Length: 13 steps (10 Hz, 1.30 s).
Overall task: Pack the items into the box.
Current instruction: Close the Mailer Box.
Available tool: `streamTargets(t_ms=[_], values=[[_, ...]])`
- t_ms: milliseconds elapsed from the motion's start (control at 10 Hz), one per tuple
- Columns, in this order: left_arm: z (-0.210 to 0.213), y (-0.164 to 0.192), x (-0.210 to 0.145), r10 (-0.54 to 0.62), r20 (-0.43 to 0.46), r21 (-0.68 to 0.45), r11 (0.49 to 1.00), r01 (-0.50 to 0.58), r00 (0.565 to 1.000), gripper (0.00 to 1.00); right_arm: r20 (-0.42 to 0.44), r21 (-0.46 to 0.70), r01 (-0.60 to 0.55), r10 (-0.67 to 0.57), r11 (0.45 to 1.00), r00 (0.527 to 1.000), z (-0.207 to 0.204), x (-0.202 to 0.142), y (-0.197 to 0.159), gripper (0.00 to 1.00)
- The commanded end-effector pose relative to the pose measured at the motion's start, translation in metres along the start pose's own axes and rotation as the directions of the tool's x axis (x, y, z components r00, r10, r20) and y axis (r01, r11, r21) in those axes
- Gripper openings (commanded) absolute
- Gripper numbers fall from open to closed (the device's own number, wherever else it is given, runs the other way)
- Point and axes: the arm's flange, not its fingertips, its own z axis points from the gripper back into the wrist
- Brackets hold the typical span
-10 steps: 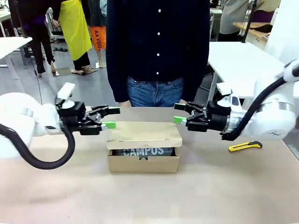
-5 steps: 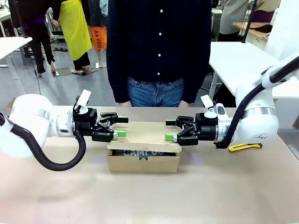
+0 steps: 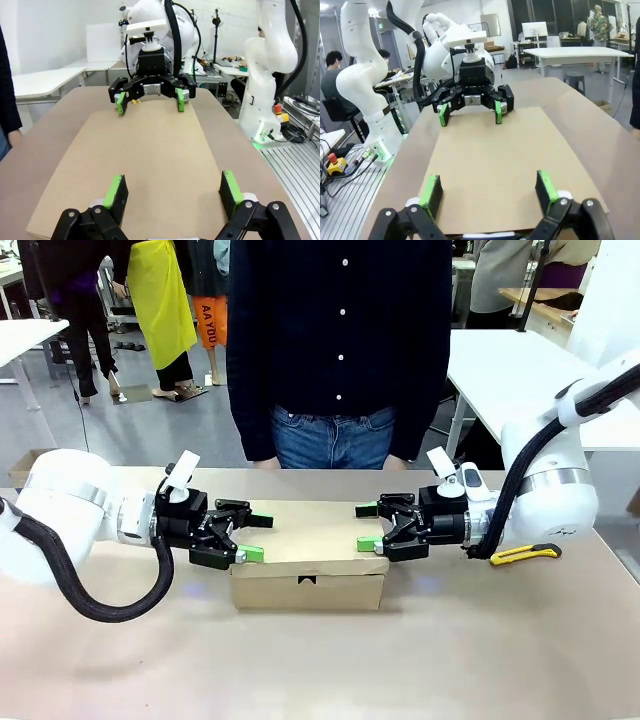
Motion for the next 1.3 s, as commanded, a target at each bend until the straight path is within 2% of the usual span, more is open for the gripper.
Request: streamTargets(t_ms=[0, 400, 600, 700, 800, 900, 1000, 1100, 1200], values=[[0.004, 0.002, -0.008, -0.019, -0.007, -0.005, 1.0, 0.019, 1.0, 0.96, -0.036, -0.003, -0.042, 0.042, 0.999, 0.998, -0.004, -0.005, -0.001, 1.0], [0.019, -0.002, 0.004, -0.049, 0.038, 0.031, 0.998, 0.048, 0.998, 0.96, -0.048, -0.008, -0.059, 0.059, 0.998, 0.997, -0.001, -0.003, 0.002, 1.0], [0.037, -0.018, 0.031, -0.089, 0.113, 0.074, 0.994, 0.081, 0.99, 0.96, 0.003, -0.037, -0.064, 0.064, 0.997, 0.998, 0.011, 0.02, 0.013, 1.0], [0.052, -0.032, 0.049, -0.086, 0.185, 0.109, 0.992, 0.066, 0.979, 0.96, 0.044, -0.063, -0.016, 0.019, 0.998, 0.999, 0.026, 0.038, 0.025, 1.0], [0.068, -0.043, 0.062, -0.074, 0.224, 0.168, 0.985, 0.036, 0.972, 0.96, 0.095, -0.059, 0.111, -0.105, 0.992, 0.99, 0.046, 0.052, 0.035, 1.0], [0.087, -0.053, 0.069, -0.034, 0.25, 0.207, 0.978, -0.02, 0.968, 0.96, 0.102, -0.079, 0.229, -0.22, 0.97, 0.97, 0.072, 0.06, 0.042, 1.0], [0.107, -0.064, 0.072, 0.022, 0.272, 0.193, 0.978, -0.077, 0.962, 0.96, 0.116, -0.107, 0.303, -0.291, 0.947, 0.95, 0.099, 0.064, 0.048, 1.0], [0.128, -0.073, 0.072, 0.095, 0.292, 0.184, 0.971, -0.154, 0.952, 0.96, 0.143, -0.116, 0.408, -0.391, 0.906, 0.909, 0.126, 0.064, 0.052, 1.0], [0.152, -0.079, 0.067, 0.228, 0.257, 0.246, 0.924, -0.292, 0.939, 0.96, 0.17, -0.094, 0.515, -0.496, 0.852, 0.852, 0.158, 0.062, 0.054, 1.0]])
